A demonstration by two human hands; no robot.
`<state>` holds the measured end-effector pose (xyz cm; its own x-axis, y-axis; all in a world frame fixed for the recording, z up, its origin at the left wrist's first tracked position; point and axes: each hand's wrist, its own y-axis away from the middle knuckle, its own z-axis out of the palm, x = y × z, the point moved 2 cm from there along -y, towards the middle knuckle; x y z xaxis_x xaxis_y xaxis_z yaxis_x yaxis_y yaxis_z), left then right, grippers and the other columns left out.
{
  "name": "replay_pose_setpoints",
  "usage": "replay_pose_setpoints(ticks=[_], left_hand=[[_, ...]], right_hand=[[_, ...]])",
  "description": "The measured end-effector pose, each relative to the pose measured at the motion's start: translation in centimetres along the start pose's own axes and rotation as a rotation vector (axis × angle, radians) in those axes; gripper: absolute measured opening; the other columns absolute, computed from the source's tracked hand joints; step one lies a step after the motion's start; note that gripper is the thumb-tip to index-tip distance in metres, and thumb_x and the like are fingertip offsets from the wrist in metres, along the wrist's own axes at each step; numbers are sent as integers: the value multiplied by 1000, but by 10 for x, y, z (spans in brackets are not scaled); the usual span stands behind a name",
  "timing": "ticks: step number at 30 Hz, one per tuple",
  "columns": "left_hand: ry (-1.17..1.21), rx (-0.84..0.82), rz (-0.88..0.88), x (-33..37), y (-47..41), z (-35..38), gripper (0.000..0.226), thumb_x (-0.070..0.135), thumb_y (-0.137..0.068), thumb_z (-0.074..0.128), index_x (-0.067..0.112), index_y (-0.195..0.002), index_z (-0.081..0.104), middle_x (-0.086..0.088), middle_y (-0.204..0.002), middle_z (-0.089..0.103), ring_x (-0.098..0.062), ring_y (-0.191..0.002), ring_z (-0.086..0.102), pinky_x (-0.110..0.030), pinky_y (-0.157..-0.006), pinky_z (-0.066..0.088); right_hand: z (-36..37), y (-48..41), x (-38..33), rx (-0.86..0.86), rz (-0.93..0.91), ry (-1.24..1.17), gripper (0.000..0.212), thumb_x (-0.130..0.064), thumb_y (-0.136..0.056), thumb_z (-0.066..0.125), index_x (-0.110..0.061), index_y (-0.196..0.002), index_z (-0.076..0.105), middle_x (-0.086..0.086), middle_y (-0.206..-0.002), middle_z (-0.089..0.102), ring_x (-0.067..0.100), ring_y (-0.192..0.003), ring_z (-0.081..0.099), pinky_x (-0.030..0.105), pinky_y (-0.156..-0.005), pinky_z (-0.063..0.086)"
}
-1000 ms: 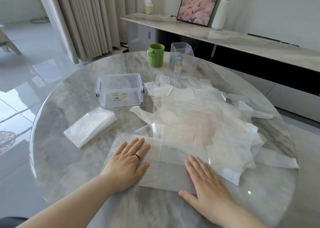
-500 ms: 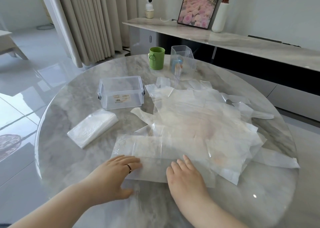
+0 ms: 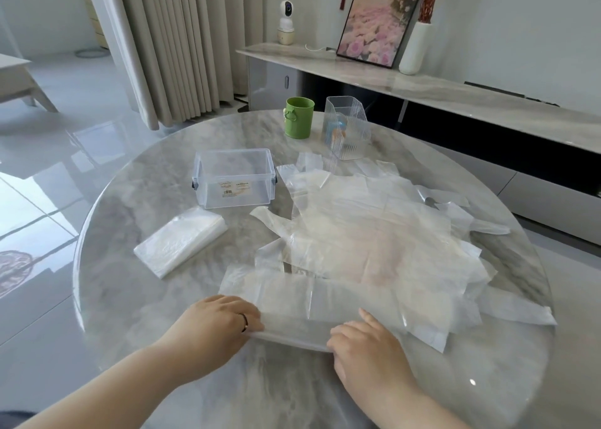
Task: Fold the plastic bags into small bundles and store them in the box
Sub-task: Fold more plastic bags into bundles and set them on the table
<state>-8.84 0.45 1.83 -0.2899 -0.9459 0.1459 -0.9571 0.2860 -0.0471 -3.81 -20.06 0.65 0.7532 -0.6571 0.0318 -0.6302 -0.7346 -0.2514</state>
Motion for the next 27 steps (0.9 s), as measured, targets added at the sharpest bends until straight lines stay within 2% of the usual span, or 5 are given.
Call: replay_pose_setpoints(ticks=[4,8,12,16,27], left_hand=[[145,-48,-26,0,14,-8,34,40,-86,34,43,-93,67,42,-95,50,18,-96,53,1,-83,35],[253,-261,-154,-2,33,-5,84,70,-52,5,38,-108,60,44,-99,45,10,-114,43,0,-90,29],[474,-291,-368,-12,38,-12,9,46,-86,54,46,-76,54,35,-83,61,14,-86,54,-4,-78,39],[690,-142,-616,-32,32,-14,27,23,-85,63,28,-59,57,17,-50,54,2,-57,46,-10,-55,35],[368,15,-841,-36,6,0,9,25,-91,49,22,-90,57,2,-95,60,-17,-85,53,-25,-75,40]], right_hand=[[-7,17,5,-70,-6,-40,44,-48,-10,85,-31,-45,66,-18,-65,69,4,-66,70,31,-85,35],[-20,21,13,-160,34,-123,36,-46,-17,80,-29,-44,62,-22,-70,70,-2,-64,68,25,-76,53],[-29,16,24,-334,166,-248,31,-31,-74,35,-22,-70,65,-15,-94,71,4,-88,65,22,-78,52],[-30,15,47,-367,469,-604,25,-15,-82,55,-32,-63,56,-8,-76,65,9,-81,58,17,-68,40],[-7,-4,57,-251,832,-630,9,-14,-84,57,-6,-81,57,7,-84,64,25,-82,58,27,-66,39]])
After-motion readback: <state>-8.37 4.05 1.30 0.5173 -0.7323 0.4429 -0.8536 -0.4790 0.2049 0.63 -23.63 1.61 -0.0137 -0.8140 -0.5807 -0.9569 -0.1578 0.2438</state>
